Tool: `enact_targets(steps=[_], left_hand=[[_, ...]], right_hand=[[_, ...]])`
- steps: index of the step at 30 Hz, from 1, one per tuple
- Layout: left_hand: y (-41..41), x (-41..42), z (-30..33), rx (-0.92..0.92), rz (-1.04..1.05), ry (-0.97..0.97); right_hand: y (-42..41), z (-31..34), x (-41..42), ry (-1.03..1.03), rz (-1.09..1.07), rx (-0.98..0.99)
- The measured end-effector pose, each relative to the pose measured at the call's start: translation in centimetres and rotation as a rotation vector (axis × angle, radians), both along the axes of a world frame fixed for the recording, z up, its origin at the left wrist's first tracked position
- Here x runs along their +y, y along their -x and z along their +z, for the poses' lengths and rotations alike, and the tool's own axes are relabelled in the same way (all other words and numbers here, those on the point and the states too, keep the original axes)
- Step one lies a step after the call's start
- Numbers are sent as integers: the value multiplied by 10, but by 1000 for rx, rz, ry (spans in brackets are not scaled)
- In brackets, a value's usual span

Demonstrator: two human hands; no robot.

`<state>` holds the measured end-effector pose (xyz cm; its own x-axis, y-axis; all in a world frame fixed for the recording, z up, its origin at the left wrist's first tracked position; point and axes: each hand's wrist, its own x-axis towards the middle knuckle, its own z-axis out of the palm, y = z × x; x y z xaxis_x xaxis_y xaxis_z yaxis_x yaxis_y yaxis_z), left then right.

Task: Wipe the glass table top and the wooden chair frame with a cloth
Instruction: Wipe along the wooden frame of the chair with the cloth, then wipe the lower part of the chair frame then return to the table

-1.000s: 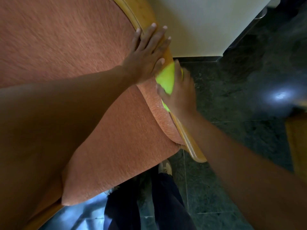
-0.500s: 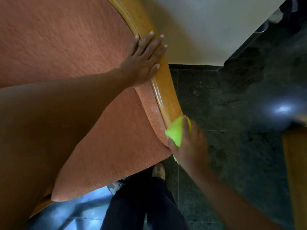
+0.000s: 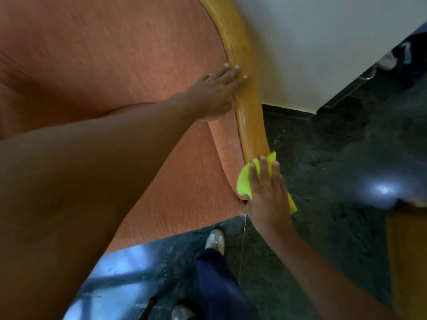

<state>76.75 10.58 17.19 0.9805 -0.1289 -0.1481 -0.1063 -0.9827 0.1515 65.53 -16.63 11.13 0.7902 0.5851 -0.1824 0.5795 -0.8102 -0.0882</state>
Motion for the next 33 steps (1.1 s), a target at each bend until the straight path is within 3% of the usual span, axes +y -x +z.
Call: enact_targets(steps=[4, 10, 15, 22, 27, 30, 33], left_hand=[[88, -2, 7, 42, 31, 30], [261, -21, 19, 31, -12, 113], [411, -2, 33, -95, 237, 186], [626, 6, -2, -92, 603, 229], [799, -51, -68, -19, 1058, 295], [864, -98, -111, 37, 1294, 323], [899, -157, -161, 230, 1403, 369]], right_hand=[[26, 25, -16, -136, -25, 129], [98, 68, 50, -445, 75, 174], [194, 89, 114, -529, 339, 228], [354, 53, 160, -444, 682, 296], [501, -22, 161, -259, 1057, 453], [560, -75, 155, -262, 1314, 409], [595, -132, 132, 145, 1515, 333]])
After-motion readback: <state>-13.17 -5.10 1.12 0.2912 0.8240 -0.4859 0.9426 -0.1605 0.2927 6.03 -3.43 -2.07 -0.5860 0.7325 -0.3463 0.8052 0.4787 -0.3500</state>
